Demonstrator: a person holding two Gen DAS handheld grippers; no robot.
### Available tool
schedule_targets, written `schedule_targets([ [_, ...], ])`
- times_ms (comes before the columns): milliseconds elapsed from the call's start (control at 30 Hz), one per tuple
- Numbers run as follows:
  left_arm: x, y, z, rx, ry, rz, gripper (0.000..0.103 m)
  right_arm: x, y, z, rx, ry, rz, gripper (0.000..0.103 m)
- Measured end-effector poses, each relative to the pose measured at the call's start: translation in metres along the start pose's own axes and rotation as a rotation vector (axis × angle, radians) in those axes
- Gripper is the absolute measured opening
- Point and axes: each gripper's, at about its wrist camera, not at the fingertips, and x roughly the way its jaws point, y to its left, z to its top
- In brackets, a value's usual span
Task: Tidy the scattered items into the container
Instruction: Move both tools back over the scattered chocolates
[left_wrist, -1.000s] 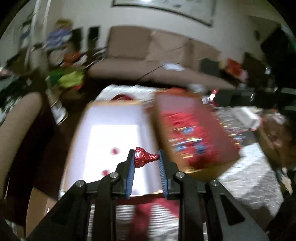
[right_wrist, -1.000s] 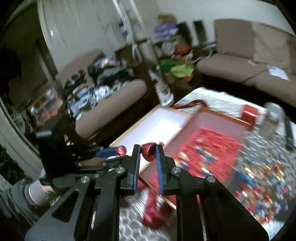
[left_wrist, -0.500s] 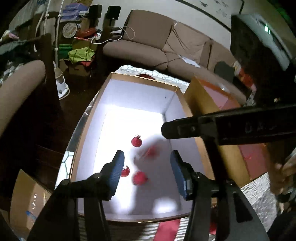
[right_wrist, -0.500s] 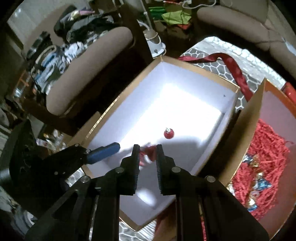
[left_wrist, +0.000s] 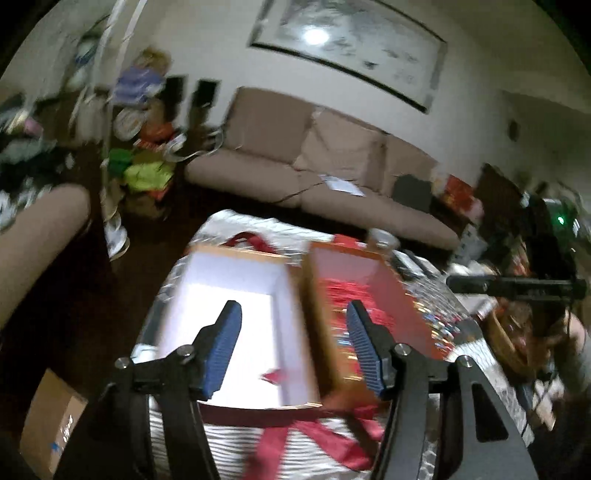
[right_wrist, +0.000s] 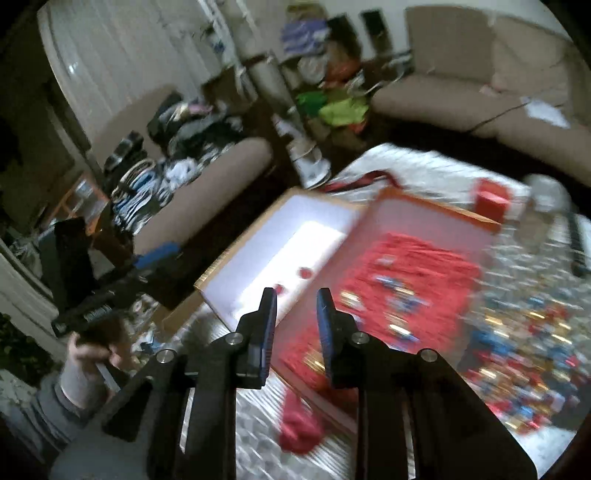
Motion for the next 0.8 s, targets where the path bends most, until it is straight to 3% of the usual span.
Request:
schedule_targets([
  [100, 0.004, -0.065, -0.012, 0.052, -0.007, -0.092, 0.07, -0.061, -0.037, -0.036, -0.006, -0.043, -0.129, 0.022],
  [200, 0.025, -0.125, -0.029, 0.054, 0.021, -0.186, 0.074, -0.109, -0.085, -0.071, 0.066, -0.062, -0.217, 0.022],
  [333, 0.073, -0.198, -0.064, 0.139, 0.111, -0.221, 0.074, -0.135, -0.141, -0.117, 0.152, -0.058, -0.314, 0.022],
  [500, 0.133, -0.252, -0.105, 0.262, 0.2, -0.197, 0.074, -0.116, -0.189, -0.165, 0.168, -0.034, -0.374, 0.022],
  [633, 0.164, -0.252, -0.114, 0.202, 0.231, -0.248, 0.074, -0.087, -0.224, -0.189, 0.202, -0.026, -0.334, 0.022],
  [800, 0.184, -0.262, -0.126, 0.172, 0.242, -0.306, 0.074, -0.058, -0.247, -0.191, 0.203, -0.017, -0.279, 0.023],
])
